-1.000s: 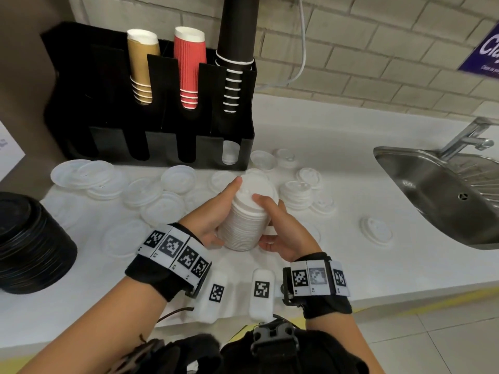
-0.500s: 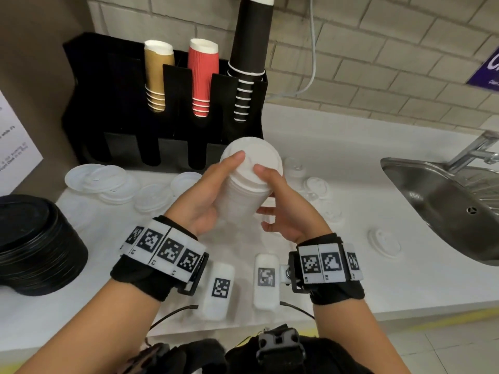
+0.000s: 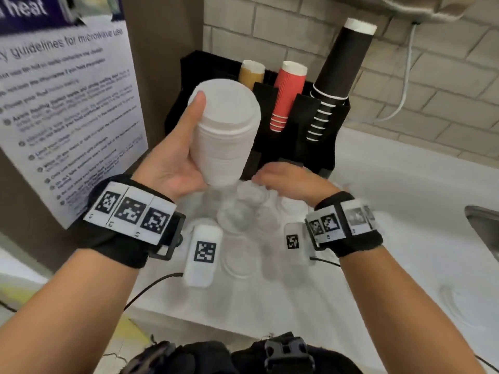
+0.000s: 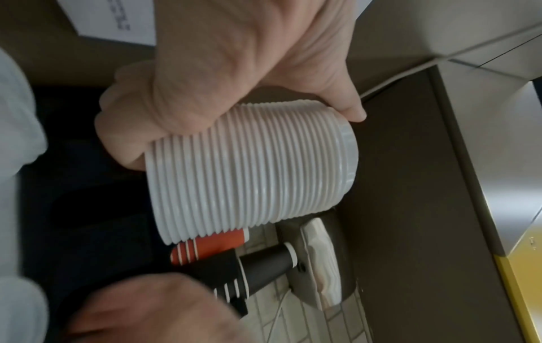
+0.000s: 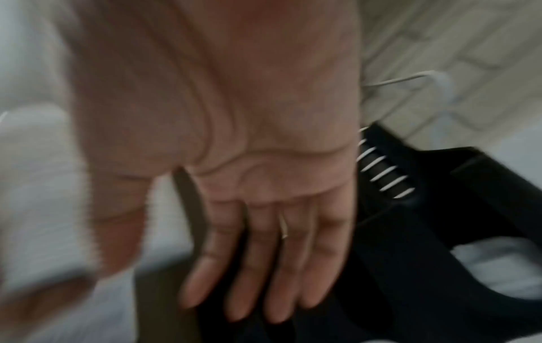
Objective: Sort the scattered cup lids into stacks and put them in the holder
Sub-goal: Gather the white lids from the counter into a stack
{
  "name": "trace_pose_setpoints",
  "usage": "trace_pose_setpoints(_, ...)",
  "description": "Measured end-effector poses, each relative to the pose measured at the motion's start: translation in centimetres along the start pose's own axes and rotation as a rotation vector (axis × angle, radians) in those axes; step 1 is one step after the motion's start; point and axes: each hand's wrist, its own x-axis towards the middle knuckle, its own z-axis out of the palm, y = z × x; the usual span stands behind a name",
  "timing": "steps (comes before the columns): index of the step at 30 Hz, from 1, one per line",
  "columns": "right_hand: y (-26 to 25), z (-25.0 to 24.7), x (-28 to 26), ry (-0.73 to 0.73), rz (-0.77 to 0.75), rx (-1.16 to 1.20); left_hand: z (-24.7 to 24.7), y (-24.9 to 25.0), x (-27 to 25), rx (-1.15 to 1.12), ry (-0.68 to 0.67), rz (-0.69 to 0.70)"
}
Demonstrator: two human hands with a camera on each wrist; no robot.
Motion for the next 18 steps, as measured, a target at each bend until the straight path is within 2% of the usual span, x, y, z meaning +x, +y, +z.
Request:
trace_pose_setpoints(2, -1.1, 3.3, 1.1, -0.284, -0.185, -0.333, -0.1, 1.3, -0.4, -0.015, -0.012, 0.03)
trace_pose_setpoints(4, -2.3, 6.9, 1.7, -0.444, -0.296, -0.543, -0.1, 2.1, -0.6, -0.053, -0.009, 0.047)
trace_pose_setpoints(6, -3.1, 9.5, 2.1, -0.438, -0.377, -0.654, -0.2, 2.6, -0.7, -0.087, 0.012, 0.051)
trace_pose_setpoints(8, -3.0, 10.7, 2.1, -0.443, -0.37, -0.729, -0.5, 2.9, -0.8, -0.093, 0.022, 0.054)
trace_pose_setpoints(13, -1.4, 9.8, 0.9, -0.596, -0.4, -1.097, -1.3, 3.1, -0.7, -0.141, 0.013, 0.019)
trace_pose_setpoints(16, 0.5, 8.1, 0.6, -0.595, -0.382, -1.154, -1.6, 3.3, -0.5, -0.141, -0.001, 0.046)
trace_pose_setpoints(18, 1.0, 6.7, 0.9, -0.62, -0.328, -1.095, -1.6, 3.8, -0.3, -0.143, -0.023, 0.073)
